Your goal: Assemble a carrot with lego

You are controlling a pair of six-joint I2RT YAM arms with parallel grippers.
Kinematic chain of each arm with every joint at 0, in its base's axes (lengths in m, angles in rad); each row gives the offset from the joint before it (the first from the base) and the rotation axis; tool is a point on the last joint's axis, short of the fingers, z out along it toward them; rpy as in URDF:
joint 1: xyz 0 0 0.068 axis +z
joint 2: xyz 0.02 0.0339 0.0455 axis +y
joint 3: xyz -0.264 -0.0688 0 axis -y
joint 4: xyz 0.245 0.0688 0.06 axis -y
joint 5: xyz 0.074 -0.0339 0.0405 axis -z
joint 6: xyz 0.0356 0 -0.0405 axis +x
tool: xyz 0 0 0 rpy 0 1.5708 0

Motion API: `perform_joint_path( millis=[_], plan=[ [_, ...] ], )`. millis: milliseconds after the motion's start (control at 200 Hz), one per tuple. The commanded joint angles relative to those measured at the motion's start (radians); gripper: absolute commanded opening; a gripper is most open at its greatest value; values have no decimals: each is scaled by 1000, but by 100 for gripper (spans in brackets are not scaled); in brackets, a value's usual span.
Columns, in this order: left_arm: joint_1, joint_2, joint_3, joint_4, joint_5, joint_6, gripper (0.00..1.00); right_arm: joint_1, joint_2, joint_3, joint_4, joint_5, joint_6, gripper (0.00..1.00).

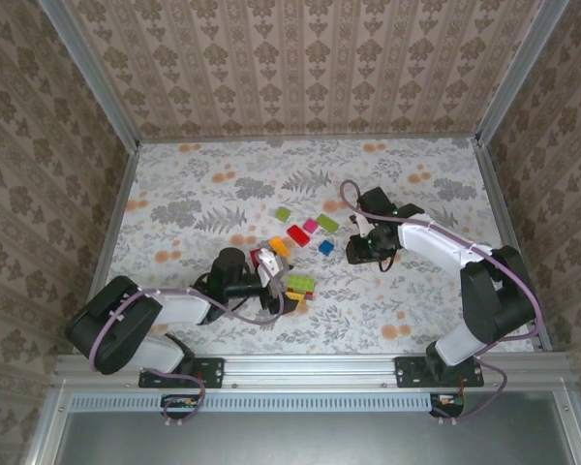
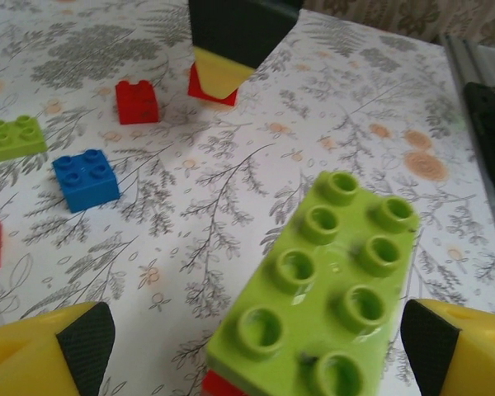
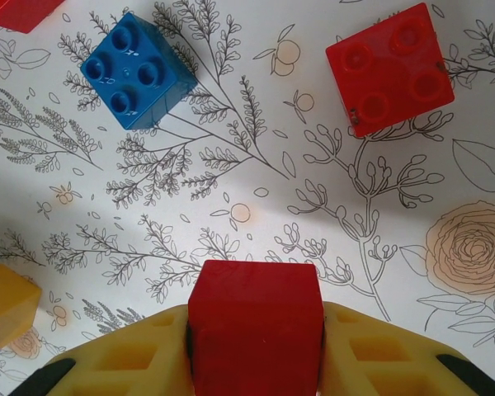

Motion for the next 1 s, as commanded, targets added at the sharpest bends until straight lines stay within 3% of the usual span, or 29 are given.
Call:
perform_joint_path(
  millis=[0, 175, 310, 810, 900, 995],
  plan=[
    [4, -19, 19, 38, 79, 23, 93, 12, -7, 32, -38, -6, 20, 35],
    [3, -21, 26, 31, 121, 41, 90, 16, -17, 31, -51, 5, 20, 35],
    [1, -6, 64, -32, 176, 75, 73, 16, -24, 26, -52, 5, 21, 35],
    [1, 70, 107, -71, 225, 112, 61, 27, -15, 44, -55, 4, 23, 35],
    [2, 79, 112, -82, 234, 119, 50, 27, -15, 45, -58, 5, 23, 35],
    [2, 78, 113, -87, 237, 124, 45, 28, -10, 51, -61, 7, 25, 35]
  ],
)
